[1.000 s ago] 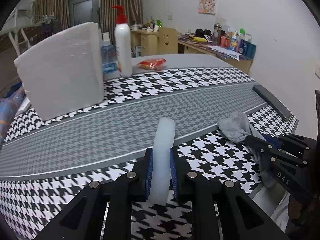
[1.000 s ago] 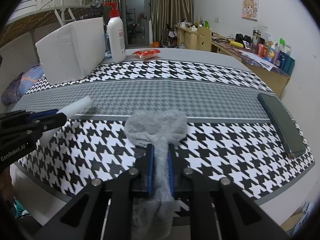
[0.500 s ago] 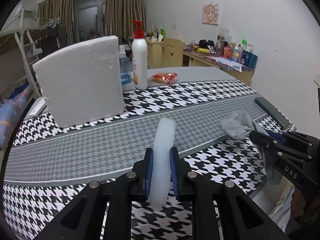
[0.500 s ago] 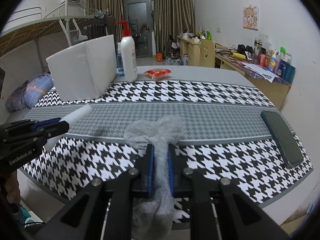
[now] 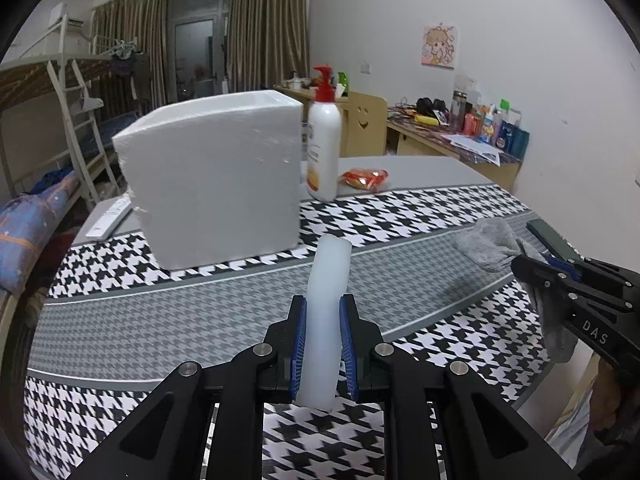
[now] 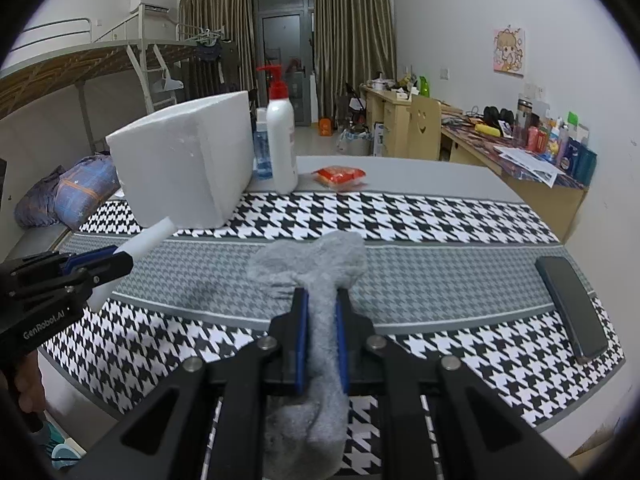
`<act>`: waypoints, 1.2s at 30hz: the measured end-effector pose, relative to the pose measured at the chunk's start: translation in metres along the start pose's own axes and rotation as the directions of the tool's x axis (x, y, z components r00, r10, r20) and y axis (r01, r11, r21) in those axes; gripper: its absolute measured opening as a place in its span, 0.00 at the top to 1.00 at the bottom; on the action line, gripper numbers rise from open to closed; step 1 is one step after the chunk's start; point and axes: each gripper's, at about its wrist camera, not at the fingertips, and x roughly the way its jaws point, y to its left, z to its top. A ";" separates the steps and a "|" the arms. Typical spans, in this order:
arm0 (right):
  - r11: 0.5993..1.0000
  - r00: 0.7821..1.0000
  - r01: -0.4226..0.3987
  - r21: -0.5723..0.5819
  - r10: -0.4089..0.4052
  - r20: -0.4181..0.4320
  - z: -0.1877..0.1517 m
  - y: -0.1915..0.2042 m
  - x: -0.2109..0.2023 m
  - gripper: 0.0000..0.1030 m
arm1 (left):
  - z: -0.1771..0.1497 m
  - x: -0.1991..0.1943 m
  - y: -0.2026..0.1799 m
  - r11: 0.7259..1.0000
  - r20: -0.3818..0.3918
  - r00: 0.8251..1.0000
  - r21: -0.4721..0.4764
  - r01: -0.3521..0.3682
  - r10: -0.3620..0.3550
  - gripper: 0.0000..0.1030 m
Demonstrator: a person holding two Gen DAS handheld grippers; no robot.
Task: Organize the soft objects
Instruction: 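Lift the white cylinder and grey sock and carry them to the foam box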
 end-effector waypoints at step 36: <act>0.995 0.990 -0.063 -0.079 0.073 0.120 0.073 0.059 -0.010 0.84 | 0.065 -0.037 0.046 0.999 0.136 0.990 -0.036 -0.029 0.034 0.82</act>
